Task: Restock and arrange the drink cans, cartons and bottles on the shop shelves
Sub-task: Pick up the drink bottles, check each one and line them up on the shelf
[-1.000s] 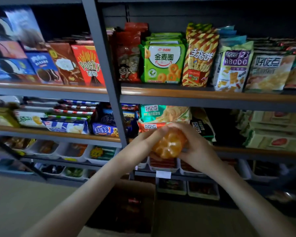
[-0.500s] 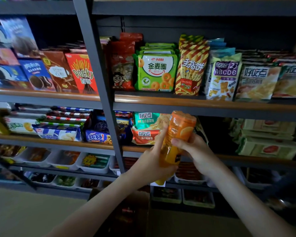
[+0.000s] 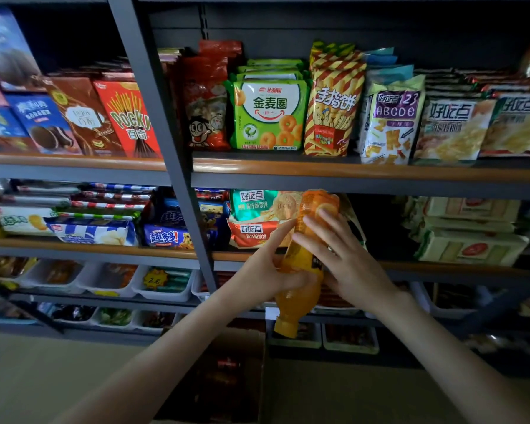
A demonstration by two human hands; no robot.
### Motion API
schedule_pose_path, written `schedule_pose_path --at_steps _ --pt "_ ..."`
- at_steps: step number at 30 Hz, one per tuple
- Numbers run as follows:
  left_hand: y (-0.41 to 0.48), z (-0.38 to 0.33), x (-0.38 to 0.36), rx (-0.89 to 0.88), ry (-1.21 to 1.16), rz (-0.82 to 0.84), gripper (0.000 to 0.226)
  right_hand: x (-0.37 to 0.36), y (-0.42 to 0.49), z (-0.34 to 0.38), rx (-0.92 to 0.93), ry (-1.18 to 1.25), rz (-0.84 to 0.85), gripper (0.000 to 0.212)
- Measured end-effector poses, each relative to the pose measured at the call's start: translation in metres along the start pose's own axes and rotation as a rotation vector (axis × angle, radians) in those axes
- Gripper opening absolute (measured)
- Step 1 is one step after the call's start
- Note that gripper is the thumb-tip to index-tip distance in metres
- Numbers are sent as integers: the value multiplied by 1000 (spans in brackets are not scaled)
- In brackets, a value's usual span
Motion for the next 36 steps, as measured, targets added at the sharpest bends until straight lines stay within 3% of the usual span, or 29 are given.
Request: schedule_pose_path --at_steps 3,6,9,14,20,24,32,36 --pt "-8 -11 4 35 -55 2 66 7 3 -4 -15 30 -77 54" --pt "-19 -19 15 31 -72 -19 36 5 0 -17 -285 509 -63 55" --pt "-28 -27 22 -44 -79 -47 43 1 -8 -24 -633 885 -105 51" --pt "-33 -17 24 -156 262 -142 51 -24 -10 -14 -866 1349 -105 41" --pt "-42 -6 27 -111 235 -104 79 -26 7 3 -879 1485 -66 42" --pt "-45 -5 36 -93 226 -128 83 -28 15 9 -884 1513 -58 38" --pt "-57 -17 52 -138 192 -362 64 -32 26 11 -953 1662 -139 50" --pt "-54 -26 58 -131 203 -346 43 -32 26 13 -1009 1719 -173 50"
Point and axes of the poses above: each hand's wrist, its own y-axis towards the middle knuckle, its own x-axis out of the back of the hand, z = x × y, the point moved 9 cm from there along y, towards the middle knuckle
